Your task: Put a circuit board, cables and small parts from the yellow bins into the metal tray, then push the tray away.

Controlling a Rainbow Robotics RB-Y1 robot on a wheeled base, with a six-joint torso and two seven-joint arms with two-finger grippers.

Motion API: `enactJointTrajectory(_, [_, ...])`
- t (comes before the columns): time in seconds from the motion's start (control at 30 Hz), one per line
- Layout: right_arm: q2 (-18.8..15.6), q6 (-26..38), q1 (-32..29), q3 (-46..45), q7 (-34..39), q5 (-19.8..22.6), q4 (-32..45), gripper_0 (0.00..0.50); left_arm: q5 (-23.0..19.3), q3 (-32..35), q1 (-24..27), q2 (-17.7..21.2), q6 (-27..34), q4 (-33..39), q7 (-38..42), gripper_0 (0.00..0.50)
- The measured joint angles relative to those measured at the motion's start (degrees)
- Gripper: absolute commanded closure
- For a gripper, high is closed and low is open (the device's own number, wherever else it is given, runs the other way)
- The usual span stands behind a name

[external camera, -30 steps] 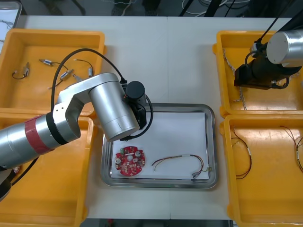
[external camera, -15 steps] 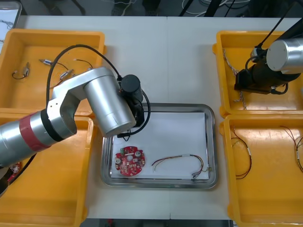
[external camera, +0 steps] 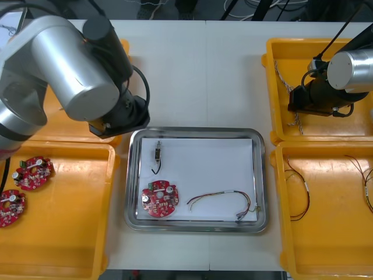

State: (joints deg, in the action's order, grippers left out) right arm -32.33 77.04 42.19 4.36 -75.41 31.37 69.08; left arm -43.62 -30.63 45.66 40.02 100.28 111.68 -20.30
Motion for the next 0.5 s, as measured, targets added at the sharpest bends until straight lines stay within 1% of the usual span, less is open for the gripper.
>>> enactJointTrajectory(0.03, [0.0,0.0,0.0,0.0,0.0,0.02,0.0,0.418,-1.03,1.2,0.0,0.47,0.52,0.01,-0.83,0.0])
enactJointTrajectory(0.07, [0.0,0.0,0.0,0.0,0.0,0.03,0.0,0.5,-2.08,2.56,-0.01,0.99,1.05,0.01,-2.18,0.0])
enactJointTrajectory(0.33, [0.0,0.0,-0.02,0.09,0.0,0.36,0.0,0.5,-8.9,11.73,-0.07,4.71,3.92,-0.1,-20.4,0.0])
enactJointTrajectory(0.4, [0.0,0.0,-0.02,0.17,0.0,0.39,0.0,0.5,-9.64,13.19,-0.07,5.46,4.37,-0.38,-21.78,0.0])
enactJointTrajectory(0.5, [0.0,0.0,-0.02,0.2,0.0,0.4,0.02,0.5,-9.97,14.81,-0.07,6.27,4.59,-1.49,-21.76,0.0])
